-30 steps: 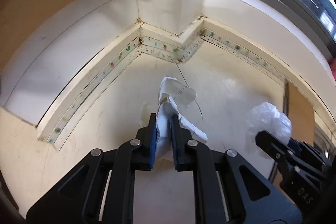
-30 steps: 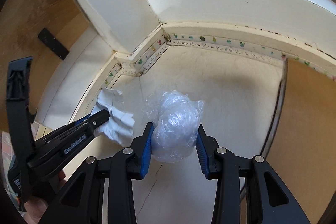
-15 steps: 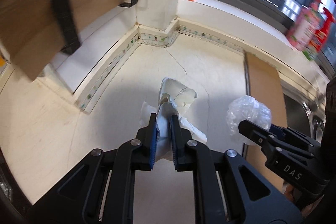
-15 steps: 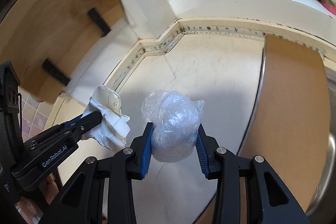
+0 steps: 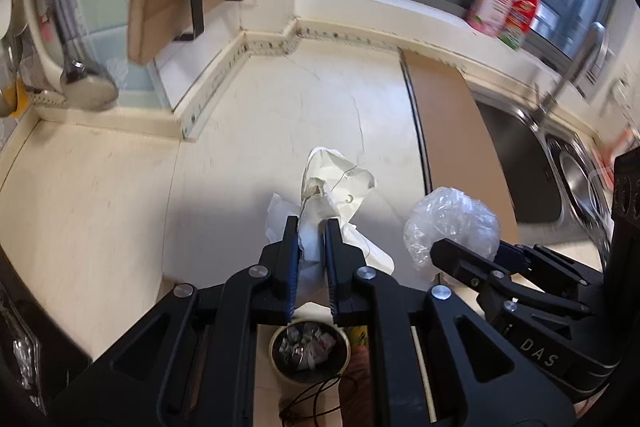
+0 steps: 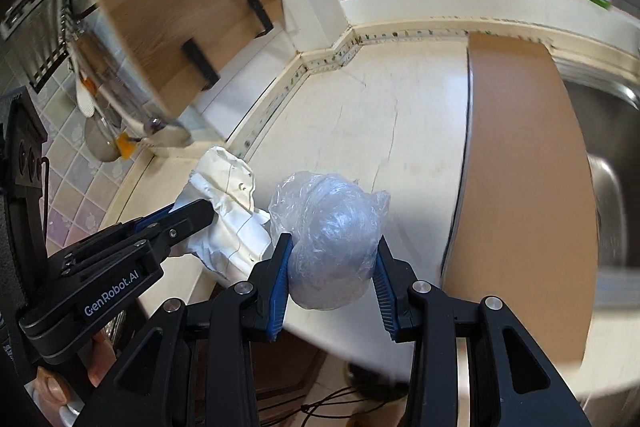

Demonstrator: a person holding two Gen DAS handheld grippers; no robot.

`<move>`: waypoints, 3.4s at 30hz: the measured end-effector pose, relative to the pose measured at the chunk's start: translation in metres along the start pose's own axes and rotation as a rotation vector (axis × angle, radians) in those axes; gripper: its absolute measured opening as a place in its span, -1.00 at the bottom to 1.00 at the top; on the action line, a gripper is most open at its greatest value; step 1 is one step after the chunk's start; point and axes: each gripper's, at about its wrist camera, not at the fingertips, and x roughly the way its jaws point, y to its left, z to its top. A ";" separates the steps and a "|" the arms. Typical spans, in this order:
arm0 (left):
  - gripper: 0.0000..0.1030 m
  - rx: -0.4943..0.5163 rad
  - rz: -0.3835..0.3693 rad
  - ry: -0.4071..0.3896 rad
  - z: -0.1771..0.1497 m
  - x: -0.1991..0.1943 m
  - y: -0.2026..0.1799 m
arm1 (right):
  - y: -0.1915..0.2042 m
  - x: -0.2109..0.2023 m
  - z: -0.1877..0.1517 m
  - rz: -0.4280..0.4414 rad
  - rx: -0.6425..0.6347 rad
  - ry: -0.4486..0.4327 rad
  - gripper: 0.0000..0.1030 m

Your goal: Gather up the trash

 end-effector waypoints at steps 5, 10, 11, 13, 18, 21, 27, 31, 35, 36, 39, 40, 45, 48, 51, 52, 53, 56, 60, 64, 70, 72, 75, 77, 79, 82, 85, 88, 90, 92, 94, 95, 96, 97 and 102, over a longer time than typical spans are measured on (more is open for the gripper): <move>-0.82 0.031 -0.027 0.025 -0.051 -0.027 0.004 | 0.016 -0.030 -0.072 -0.020 0.028 0.011 -0.28; -0.82 0.050 -0.040 0.075 -0.107 -0.036 0.004 | 0.028 -0.048 -0.144 -0.036 0.039 0.059 -0.28; -0.82 0.054 -0.048 0.089 -0.120 -0.035 0.003 | 0.029 -0.047 -0.154 -0.043 0.035 0.072 -0.28; -0.82 0.062 -0.054 0.113 -0.143 -0.029 0.001 | 0.030 -0.047 -0.178 -0.052 0.029 0.098 -0.28; -0.82 0.055 -0.059 0.201 -0.194 0.000 0.005 | 0.025 -0.036 -0.236 -0.072 0.032 0.167 -0.28; -0.82 0.043 -0.057 0.247 -0.223 0.027 0.007 | 0.015 -0.019 -0.267 -0.078 0.038 0.209 -0.28; -0.82 0.019 -0.029 0.323 -0.285 0.105 0.013 | -0.020 0.047 -0.329 -0.094 0.052 0.298 -0.28; -0.82 -0.022 -0.027 0.378 -0.320 0.168 0.022 | -0.043 0.098 -0.368 -0.099 0.058 0.348 -0.28; -0.81 -0.051 -0.026 0.403 -0.349 0.227 0.031 | -0.066 0.153 -0.405 -0.109 0.054 0.392 -0.28; -0.80 -0.054 -0.023 0.406 -0.354 0.236 0.034 | -0.072 0.168 -0.412 -0.112 0.056 0.403 -0.27; -0.80 -0.059 -0.010 0.420 -0.369 0.272 0.044 | -0.087 0.211 -0.427 -0.123 0.060 0.437 -0.27; -0.76 -0.056 -0.004 0.427 -0.374 0.284 0.045 | -0.091 0.225 -0.435 -0.122 0.064 0.444 -0.26; -0.14 -0.062 0.000 0.484 -0.391 0.327 0.061 | -0.109 0.280 -0.452 -0.123 0.083 0.433 -0.20; -0.06 -0.068 0.006 0.506 -0.394 0.340 0.068 | -0.113 0.304 -0.461 -0.128 0.091 0.442 -0.10; -0.06 -0.072 0.021 0.523 -0.400 0.348 0.080 | -0.116 0.315 -0.469 -0.143 0.093 0.443 0.20; -0.06 -0.073 0.024 0.524 -0.401 0.348 0.083 | -0.119 0.318 -0.464 -0.143 0.095 0.447 0.29; -0.06 -0.072 0.028 0.527 -0.401 0.349 0.085 | -0.123 0.320 -0.457 -0.145 0.097 0.449 0.34; -0.06 -0.075 0.039 0.526 -0.400 0.347 0.093 | -0.123 0.317 -0.456 -0.139 0.099 0.447 0.41; -0.06 -0.090 0.042 0.529 -0.397 0.334 0.096 | -0.121 0.309 -0.453 -0.151 0.098 0.452 0.41; -0.06 -0.097 0.029 0.520 -0.387 0.312 0.091 | -0.114 0.290 -0.446 -0.156 0.113 0.453 0.41; -0.06 -0.053 0.024 0.481 -0.354 0.263 0.076 | -0.096 0.240 -0.425 -0.173 0.122 0.442 0.41; -0.06 -0.050 0.017 0.474 -0.341 0.245 0.071 | -0.089 0.219 -0.416 -0.177 0.127 0.432 0.41; -0.06 -0.035 0.003 0.450 -0.316 0.209 0.062 | -0.078 0.181 -0.397 -0.188 0.125 0.407 0.45; -0.06 -0.017 -0.008 0.422 -0.297 0.180 0.053 | -0.069 0.155 -0.384 -0.199 0.123 0.389 0.51; -0.06 -0.004 -0.022 0.402 -0.281 0.156 0.046 | -0.060 0.126 -0.369 -0.202 0.124 0.365 0.54; -0.06 0.020 -0.028 0.366 -0.256 0.118 0.034 | -0.044 0.082 -0.345 -0.209 0.121 0.321 0.59; -0.06 0.054 -0.018 0.334 -0.232 0.080 0.020 | -0.027 0.037 -0.320 -0.224 0.113 0.267 0.64; -0.06 0.079 -0.015 0.286 -0.209 0.045 0.010 | -0.012 -0.003 -0.296 -0.227 0.116 0.220 0.72; -0.06 0.087 -0.017 0.252 -0.192 0.024 0.007 | -0.002 -0.031 -0.281 -0.225 0.120 0.180 0.72; -0.06 0.085 -0.022 0.207 -0.175 0.001 0.004 | 0.007 -0.055 -0.267 -0.227 0.124 0.139 0.73; -0.06 0.085 -0.014 0.169 -0.160 -0.017 0.004 | 0.016 -0.081 -0.252 -0.229 0.125 0.089 0.75; -0.06 0.085 -0.010 0.150 -0.153 -0.027 0.001 | 0.020 -0.092 -0.246 -0.234 0.122 0.075 0.77; -0.06 0.086 -0.005 0.138 -0.147 -0.035 0.001 | 0.025 -0.103 -0.238 -0.239 0.115 0.057 0.77; -0.06 0.088 0.004 0.121 -0.139 -0.044 -0.003 | 0.029 -0.113 -0.230 -0.244 0.106 0.038 0.77; -0.05 0.096 0.032 0.056 -0.106 -0.079 -0.010 | 0.043 -0.154 -0.198 -0.254 0.095 -0.031 0.78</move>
